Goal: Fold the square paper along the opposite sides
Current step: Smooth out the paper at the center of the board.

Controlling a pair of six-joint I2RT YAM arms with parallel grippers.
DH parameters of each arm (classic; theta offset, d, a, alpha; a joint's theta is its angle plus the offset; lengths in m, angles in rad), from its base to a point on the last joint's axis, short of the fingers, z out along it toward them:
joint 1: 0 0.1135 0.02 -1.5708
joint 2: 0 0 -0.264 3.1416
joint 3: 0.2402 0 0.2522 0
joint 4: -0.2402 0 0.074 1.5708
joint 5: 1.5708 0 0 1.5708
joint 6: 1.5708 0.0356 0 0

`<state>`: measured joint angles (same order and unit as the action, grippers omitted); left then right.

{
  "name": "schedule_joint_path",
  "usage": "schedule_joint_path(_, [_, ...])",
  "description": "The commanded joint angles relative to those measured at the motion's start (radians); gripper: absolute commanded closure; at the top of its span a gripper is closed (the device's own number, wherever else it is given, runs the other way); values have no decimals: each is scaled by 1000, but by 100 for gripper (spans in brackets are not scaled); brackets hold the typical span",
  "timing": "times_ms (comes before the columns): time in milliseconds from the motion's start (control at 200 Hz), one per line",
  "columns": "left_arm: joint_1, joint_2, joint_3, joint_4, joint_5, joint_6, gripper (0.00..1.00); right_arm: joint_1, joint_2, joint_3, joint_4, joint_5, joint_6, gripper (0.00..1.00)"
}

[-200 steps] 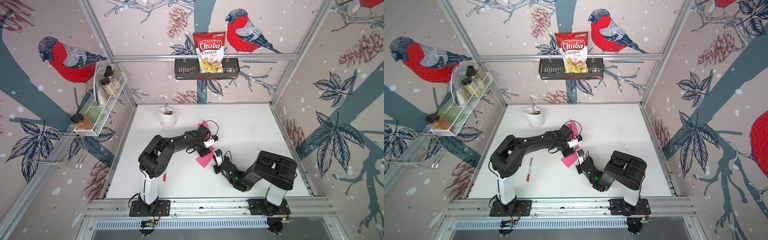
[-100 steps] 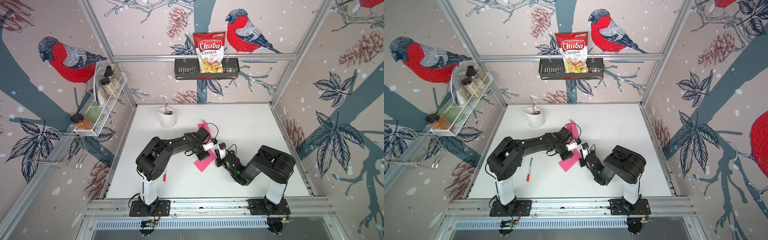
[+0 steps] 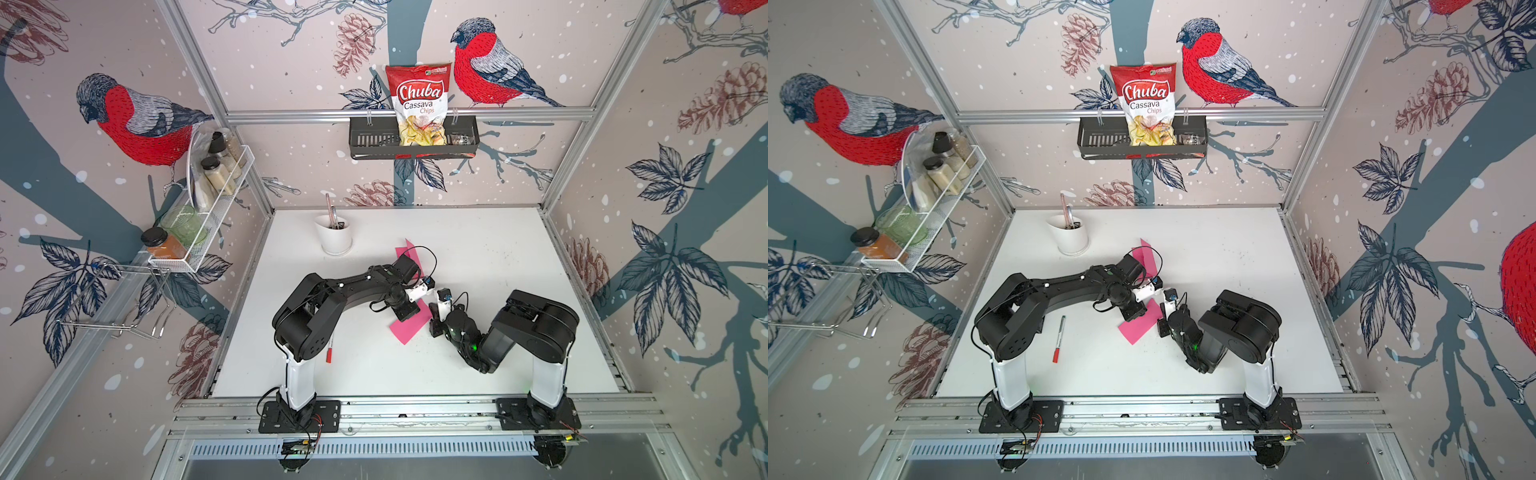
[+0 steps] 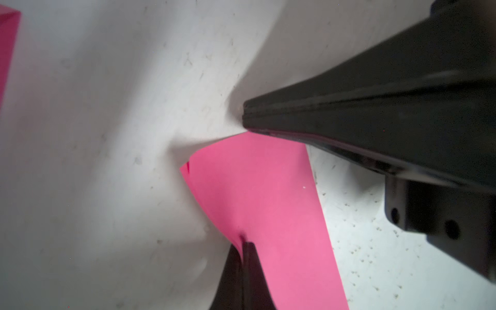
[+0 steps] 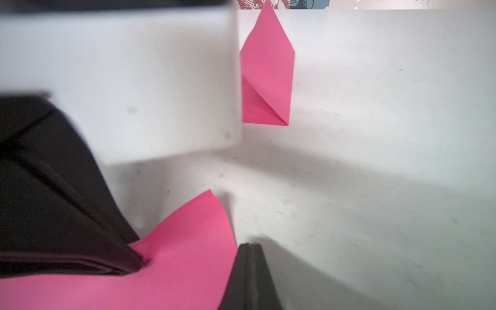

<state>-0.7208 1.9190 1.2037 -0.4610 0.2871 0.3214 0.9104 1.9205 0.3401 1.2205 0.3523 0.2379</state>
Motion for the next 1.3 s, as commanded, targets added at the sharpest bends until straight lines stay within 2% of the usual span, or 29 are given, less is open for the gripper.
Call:
schedule_joint_path(0, [1,2,-11,-76,-11,2,100,-12,15,-10,-121,52,30,100])
schedule_joint_path(215, [5,-2,-10,-74,-5,4,100,-68,-6,-35,-136,28,59,100])
schedule_joint_path(375, [6,0,-10,-72,-5,4,100,-88,-137,-39,-155,-23,-44,100])
schedule_joint_path(485, [6,4,-8,-75,-6,2,100,-63,-196,-72,-67,-80,-104,100])
schedule_joint_path(820, [7,16,-7,-76,-6,3,100,-1,-79,-83,51,-109,-98,100])
schedule_joint_path(1296, [6,26,-4,-78,-11,2,100,28,-58,-36,-25,-79,-132,100])
